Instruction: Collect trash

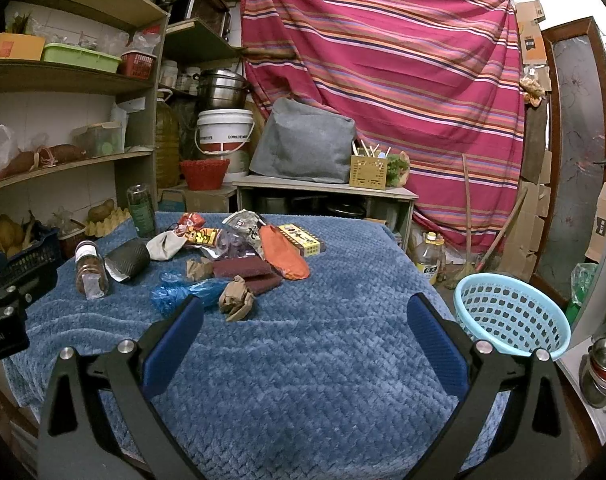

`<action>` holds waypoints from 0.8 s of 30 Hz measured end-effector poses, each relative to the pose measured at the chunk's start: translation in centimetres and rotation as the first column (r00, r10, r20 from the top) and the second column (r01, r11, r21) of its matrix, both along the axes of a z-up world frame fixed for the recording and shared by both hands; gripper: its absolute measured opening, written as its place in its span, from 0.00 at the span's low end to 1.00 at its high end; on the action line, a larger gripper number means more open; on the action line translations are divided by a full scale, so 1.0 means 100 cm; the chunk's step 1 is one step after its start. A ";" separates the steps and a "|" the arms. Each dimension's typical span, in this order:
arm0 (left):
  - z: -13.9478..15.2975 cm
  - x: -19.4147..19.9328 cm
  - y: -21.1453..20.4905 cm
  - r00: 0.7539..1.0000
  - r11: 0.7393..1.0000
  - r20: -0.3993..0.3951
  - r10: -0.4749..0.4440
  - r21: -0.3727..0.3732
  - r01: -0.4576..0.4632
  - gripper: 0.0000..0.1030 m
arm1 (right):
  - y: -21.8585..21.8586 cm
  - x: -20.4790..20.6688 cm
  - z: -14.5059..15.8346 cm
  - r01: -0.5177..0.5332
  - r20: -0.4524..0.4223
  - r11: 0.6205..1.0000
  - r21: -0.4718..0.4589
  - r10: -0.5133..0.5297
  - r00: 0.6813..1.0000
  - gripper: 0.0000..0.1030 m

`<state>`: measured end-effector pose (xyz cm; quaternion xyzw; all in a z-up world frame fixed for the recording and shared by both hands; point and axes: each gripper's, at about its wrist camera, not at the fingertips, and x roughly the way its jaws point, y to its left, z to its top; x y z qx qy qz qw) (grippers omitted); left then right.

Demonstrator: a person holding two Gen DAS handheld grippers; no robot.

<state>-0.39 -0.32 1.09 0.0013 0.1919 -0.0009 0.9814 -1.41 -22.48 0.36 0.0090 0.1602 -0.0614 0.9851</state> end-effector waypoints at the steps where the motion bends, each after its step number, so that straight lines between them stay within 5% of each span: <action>1: 0.000 0.000 0.000 1.000 1.000 0.000 -0.001 0.000 0.001 0.95 | -0.001 0.000 0.001 0.000 0.001 1.000 0.000 0.000 1.000 0.96; 15: 0.002 0.004 0.000 1.000 1.000 0.000 0.016 0.012 -0.016 0.95 | -0.007 0.005 0.005 0.008 -0.008 1.000 0.006 -0.008 1.000 0.96; 24: 0.036 0.056 0.018 0.998 0.997 -0.003 0.066 -0.028 -0.066 0.95 | -0.030 0.052 0.037 -0.006 -0.016 0.998 0.066 0.007 1.000 0.96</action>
